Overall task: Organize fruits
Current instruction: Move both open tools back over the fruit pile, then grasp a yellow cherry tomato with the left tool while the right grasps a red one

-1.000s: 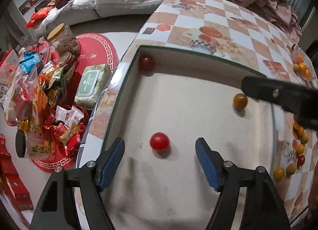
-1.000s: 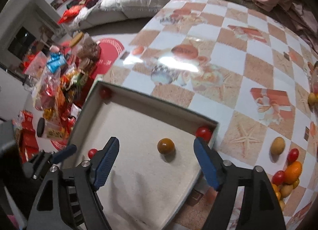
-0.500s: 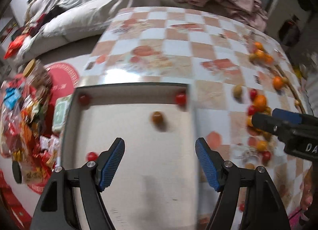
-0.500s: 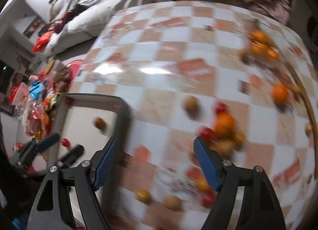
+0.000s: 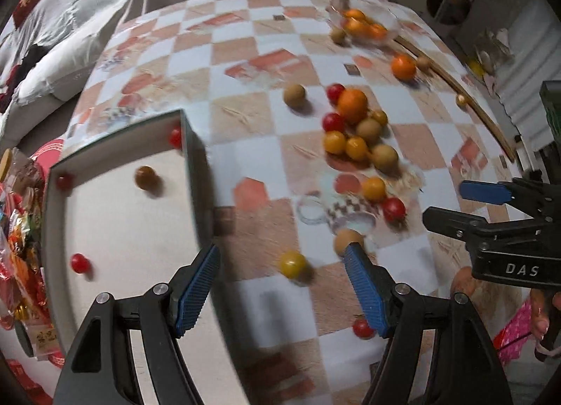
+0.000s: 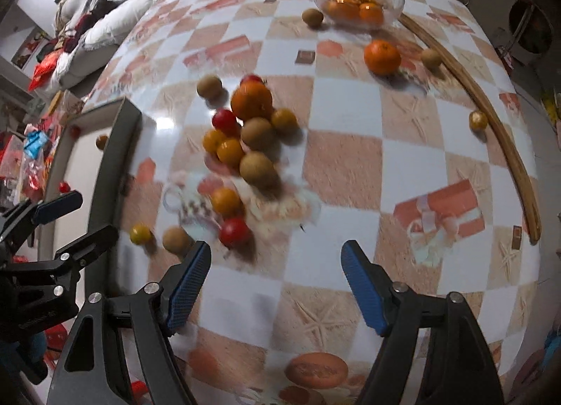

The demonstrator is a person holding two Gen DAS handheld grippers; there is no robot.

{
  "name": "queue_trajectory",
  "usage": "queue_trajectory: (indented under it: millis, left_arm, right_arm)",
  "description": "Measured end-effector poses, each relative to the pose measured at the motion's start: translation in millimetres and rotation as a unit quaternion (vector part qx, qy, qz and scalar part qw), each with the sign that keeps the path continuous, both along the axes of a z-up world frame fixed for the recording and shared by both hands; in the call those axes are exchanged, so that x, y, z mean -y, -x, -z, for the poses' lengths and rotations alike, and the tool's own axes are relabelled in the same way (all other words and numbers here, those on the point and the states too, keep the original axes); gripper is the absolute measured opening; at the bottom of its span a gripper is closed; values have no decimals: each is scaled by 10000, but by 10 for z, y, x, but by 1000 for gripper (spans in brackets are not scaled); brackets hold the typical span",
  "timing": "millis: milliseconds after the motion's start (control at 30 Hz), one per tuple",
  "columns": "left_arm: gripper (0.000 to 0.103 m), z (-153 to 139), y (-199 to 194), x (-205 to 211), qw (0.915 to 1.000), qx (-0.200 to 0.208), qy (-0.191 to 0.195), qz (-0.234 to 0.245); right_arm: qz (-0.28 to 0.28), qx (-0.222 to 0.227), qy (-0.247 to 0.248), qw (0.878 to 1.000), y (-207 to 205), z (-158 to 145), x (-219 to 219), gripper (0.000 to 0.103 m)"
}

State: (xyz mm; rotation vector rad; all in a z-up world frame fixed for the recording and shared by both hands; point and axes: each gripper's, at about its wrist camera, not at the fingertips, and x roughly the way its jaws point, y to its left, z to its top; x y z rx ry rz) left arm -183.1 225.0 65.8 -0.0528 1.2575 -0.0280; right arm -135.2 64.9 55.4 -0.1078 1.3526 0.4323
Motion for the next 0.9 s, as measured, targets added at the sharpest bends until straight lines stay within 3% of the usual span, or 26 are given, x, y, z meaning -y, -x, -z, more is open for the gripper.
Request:
queue_trajectory:
  millis: [167, 400, 467, 533, 567, 667, 733, 800, 833, 900]
  left_arm:
    - [74, 155, -5, 89, 9999, -131, -96, 4]
    - [74, 373, -28, 107, 9990, -378, -229, -84]
    - [74, 424, -25, 106, 9986, -434, -282, -116]
    - [68, 464, -23, 101, 9984, -475, -270, -136]
    - [61, 490, -22, 100, 9982, -521, -271, -139]
    - [59, 495, 0, 105, 9982, -503, -277, -146]
    - [51, 488, 10, 113, 9984, -490, -242, -158]
    - [40, 477, 21, 127, 9985, -468, -233, -154]
    - [38, 473, 27, 127, 9986, -459, -199, -165]
    - [27, 462, 29, 95, 9988, -438, -61, -225]
  right_arm:
    - [-138, -204, -137, 9996, 20, 127, -4, 60]
    - [-248, -434, -400, 9979, -21, 234, -104, 55]
    - [-284, -492, -427, 9975, -34, 266, -140, 48]
    - [-307, -545, -435, 9971, -40, 301, -175, 45]
    - [-327, -560, -437, 9969, -41, 315, -194, 44]
    - [-396, -510, -407, 9971, -44, 319, -261, 44]
    - [-419, -489, -385, 9972, -46, 316, -288, 43]
    - [-455, -445, -308, 9975, -47, 315, -321, 35]
    - [-468, -445, -301, 9975, -49, 321, -329, 25]
    - [-452, -455, -291, 9975, -53, 334, -337, 23]
